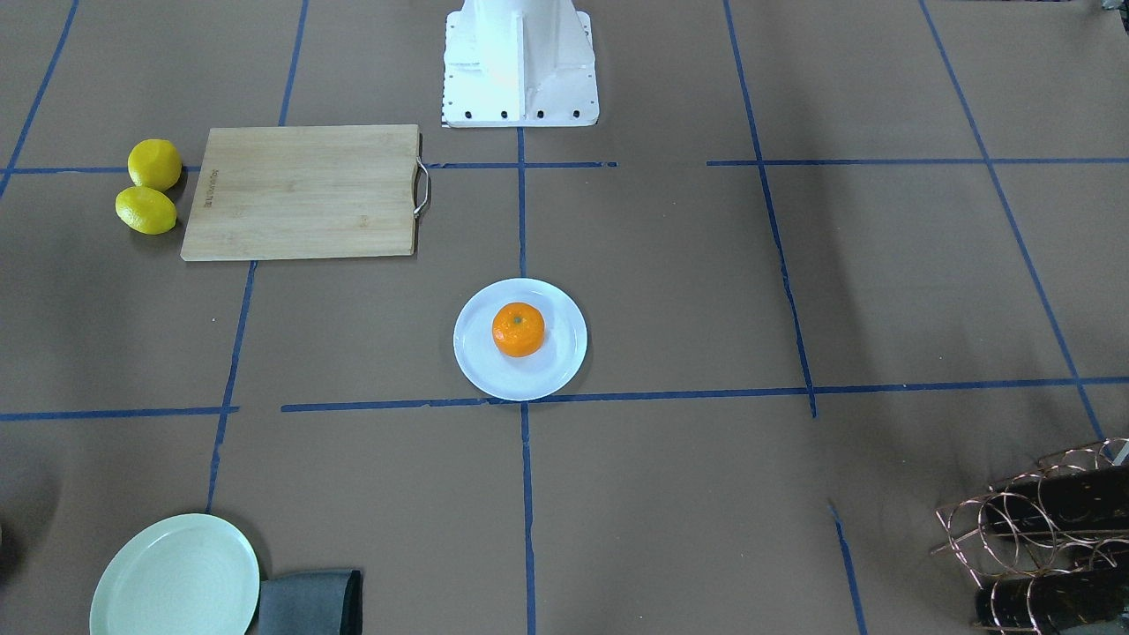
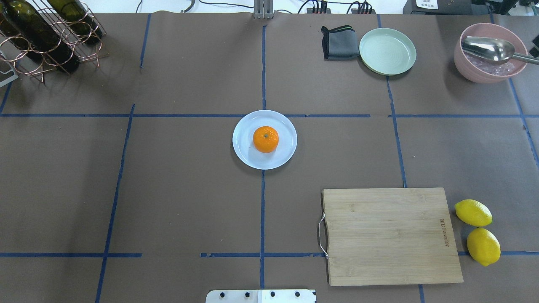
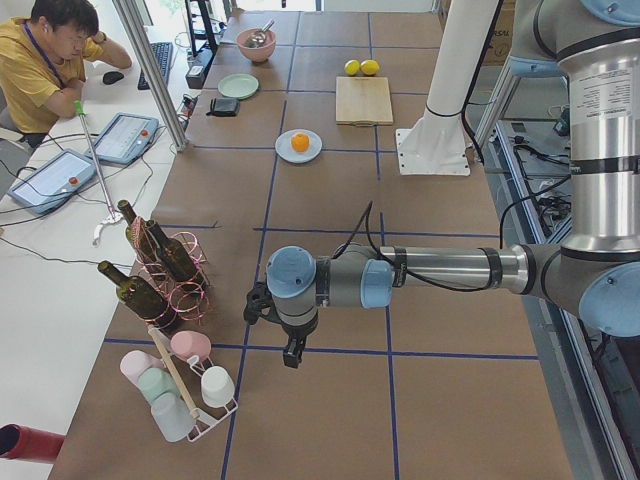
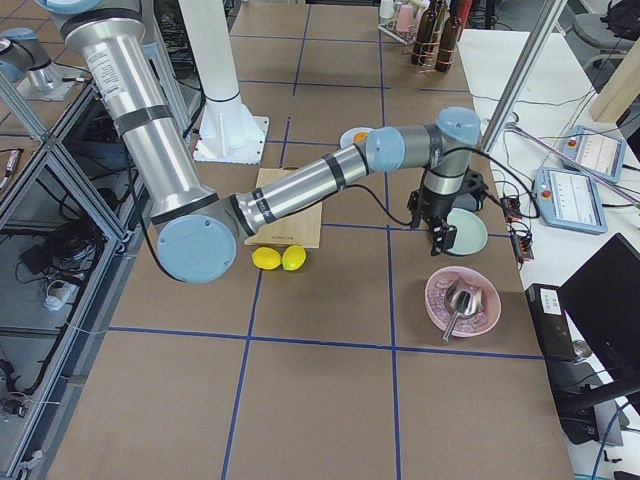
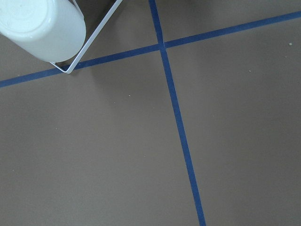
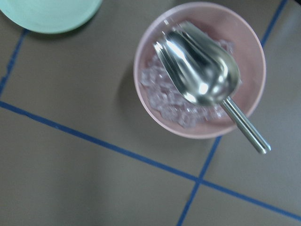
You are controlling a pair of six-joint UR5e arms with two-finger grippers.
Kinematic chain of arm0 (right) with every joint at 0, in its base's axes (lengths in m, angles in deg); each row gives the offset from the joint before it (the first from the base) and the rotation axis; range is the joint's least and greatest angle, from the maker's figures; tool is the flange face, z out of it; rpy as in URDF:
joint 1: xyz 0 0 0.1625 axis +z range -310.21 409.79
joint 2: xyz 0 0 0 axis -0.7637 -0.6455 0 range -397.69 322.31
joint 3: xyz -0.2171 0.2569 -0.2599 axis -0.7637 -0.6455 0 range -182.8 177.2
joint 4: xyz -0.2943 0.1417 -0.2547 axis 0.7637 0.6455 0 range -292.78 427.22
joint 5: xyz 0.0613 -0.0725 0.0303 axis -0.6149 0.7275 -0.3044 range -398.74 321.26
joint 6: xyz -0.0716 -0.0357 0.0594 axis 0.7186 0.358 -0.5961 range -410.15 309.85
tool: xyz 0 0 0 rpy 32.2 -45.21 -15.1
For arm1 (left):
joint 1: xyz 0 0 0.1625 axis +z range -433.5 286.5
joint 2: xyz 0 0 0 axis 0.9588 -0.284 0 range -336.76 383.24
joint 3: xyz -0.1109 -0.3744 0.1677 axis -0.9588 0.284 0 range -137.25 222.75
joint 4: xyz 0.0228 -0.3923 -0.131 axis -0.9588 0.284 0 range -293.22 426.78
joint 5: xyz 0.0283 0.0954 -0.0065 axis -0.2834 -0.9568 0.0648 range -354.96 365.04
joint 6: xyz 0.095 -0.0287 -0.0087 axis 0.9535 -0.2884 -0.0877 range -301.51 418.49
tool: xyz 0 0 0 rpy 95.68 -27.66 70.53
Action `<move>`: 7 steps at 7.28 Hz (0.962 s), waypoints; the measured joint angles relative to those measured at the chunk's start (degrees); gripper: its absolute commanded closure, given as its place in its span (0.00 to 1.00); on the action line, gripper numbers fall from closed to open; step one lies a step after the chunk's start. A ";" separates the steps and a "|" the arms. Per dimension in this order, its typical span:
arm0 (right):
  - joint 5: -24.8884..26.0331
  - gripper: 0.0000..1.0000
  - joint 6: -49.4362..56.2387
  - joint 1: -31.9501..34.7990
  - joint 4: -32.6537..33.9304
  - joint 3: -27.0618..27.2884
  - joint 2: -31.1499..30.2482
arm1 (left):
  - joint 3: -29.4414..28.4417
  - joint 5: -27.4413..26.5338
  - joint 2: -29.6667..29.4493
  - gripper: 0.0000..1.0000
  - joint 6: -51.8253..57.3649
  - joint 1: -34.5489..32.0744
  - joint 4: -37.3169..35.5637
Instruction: Pick orange to plate
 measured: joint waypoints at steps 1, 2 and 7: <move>-0.77 0.00 0.60 2.10 -3.29 -0.01 -6.25 | 0.08 0.05 0.01 0.00 -0.02 -0.03 -0.04; -1.20 0.00 0.65 3.18 -7.44 -0.09 -11.78 | 0.35 0.09 0.12 0.00 0.00 -0.09 -0.06; -4.29 0.00 0.26 3.88 -14.17 -0.51 -19.98 | 1.77 -0.27 0.61 0.00 0.55 -0.26 0.17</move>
